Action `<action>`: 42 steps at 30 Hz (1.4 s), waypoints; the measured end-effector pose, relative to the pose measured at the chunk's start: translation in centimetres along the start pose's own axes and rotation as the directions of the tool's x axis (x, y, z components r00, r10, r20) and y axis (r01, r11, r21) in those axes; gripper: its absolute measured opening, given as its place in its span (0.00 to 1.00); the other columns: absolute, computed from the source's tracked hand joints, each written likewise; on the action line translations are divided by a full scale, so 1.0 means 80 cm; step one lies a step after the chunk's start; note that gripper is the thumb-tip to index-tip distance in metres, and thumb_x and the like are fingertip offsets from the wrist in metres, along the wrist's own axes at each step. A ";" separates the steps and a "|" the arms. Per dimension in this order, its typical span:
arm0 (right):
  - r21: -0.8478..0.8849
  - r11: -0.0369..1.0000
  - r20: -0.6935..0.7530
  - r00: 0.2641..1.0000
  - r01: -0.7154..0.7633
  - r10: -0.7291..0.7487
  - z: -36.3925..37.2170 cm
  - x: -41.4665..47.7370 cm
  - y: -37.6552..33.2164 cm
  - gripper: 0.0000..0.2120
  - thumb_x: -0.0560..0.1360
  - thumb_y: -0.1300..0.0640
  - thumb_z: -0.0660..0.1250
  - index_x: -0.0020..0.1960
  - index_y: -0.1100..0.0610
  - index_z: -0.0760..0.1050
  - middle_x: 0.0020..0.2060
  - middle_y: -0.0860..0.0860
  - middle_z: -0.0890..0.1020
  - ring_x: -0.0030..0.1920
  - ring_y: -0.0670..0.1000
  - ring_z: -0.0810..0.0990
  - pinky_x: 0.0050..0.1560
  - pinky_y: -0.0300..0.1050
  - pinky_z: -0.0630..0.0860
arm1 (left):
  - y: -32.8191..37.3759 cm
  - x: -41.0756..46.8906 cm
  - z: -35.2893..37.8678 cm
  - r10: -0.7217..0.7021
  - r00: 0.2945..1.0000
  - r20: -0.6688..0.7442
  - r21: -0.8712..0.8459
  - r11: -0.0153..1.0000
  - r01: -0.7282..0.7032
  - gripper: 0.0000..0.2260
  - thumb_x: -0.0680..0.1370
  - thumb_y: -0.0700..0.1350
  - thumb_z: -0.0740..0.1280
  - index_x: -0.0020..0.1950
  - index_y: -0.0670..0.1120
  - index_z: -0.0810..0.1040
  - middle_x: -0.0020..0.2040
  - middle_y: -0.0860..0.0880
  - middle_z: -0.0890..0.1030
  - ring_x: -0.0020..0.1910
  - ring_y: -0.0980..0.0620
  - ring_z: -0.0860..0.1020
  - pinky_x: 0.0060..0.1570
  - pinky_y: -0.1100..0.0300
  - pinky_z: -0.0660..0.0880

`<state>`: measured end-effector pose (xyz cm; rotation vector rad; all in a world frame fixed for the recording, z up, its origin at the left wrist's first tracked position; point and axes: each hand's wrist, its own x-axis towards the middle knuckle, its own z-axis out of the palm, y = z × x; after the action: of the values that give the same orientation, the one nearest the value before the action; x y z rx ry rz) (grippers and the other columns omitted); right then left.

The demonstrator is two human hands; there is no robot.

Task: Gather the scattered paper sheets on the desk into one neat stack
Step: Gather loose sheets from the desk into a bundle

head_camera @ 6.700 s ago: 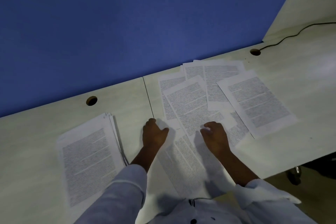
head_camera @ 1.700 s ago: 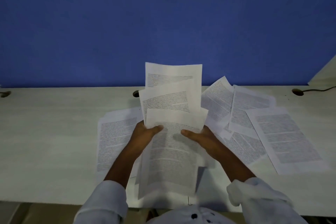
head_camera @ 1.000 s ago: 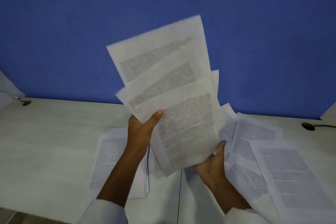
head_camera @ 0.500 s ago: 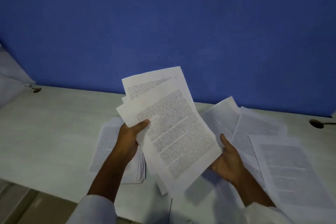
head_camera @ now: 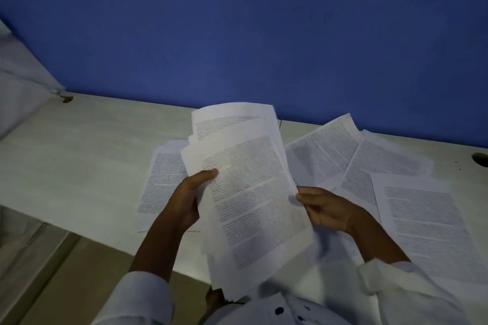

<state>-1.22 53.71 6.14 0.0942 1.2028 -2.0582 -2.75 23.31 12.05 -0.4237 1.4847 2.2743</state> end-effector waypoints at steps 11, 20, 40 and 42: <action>0.031 0.994 -0.268 0.959 0.101 -0.089 0.014 0.020 0.015 0.20 0.75 0.55 0.68 0.65 0.61 0.76 0.61 0.60 0.80 0.62 0.59 0.79 0.64 0.52 0.74 | -0.032 -0.004 0.007 -0.220 0.969 0.111 -0.051 0.973 0.226 0.19 0.81 0.48 0.58 0.67 0.40 0.76 0.65 0.40 0.78 0.62 0.41 0.78 0.61 0.51 0.75; -0.052 0.994 -0.359 0.927 0.098 -0.110 0.021 0.000 0.057 0.31 0.66 0.45 0.77 0.65 0.56 0.77 0.61 0.55 0.81 0.61 0.57 0.80 0.66 0.56 0.72 | -0.106 -0.017 -0.003 -0.194 0.980 0.035 0.166 0.968 0.186 0.13 0.76 0.35 0.67 0.60 0.36 0.79 0.59 0.37 0.81 0.60 0.39 0.79 0.57 0.54 0.78; -0.929 0.353 -0.356 0.520 -0.108 -0.776 0.079 0.093 -0.096 0.38 0.72 0.37 0.68 0.75 0.50 0.59 0.75 0.50 0.64 0.73 0.53 0.63 0.71 0.55 0.64 | -0.041 0.036 -0.068 -0.168 0.962 0.217 0.401 0.914 0.069 0.17 0.75 0.37 0.70 0.64 0.43 0.78 0.58 0.44 0.83 0.57 0.44 0.82 0.60 0.47 0.76; -0.966 0.216 -0.256 0.616 -0.141 -0.745 0.092 0.110 -0.129 0.38 0.71 0.34 0.67 0.75 0.48 0.60 0.74 0.49 0.66 0.73 0.53 0.63 0.72 0.54 0.63 | -0.035 0.042 -0.072 -0.163 0.960 0.229 0.404 0.913 0.059 0.17 0.74 0.37 0.70 0.63 0.45 0.78 0.58 0.46 0.84 0.57 0.46 0.82 0.59 0.49 0.77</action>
<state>-11.98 46.09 14.17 0.0272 3.1071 -1.1282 -4.15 19.59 6.04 -0.0840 1.6754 1.7973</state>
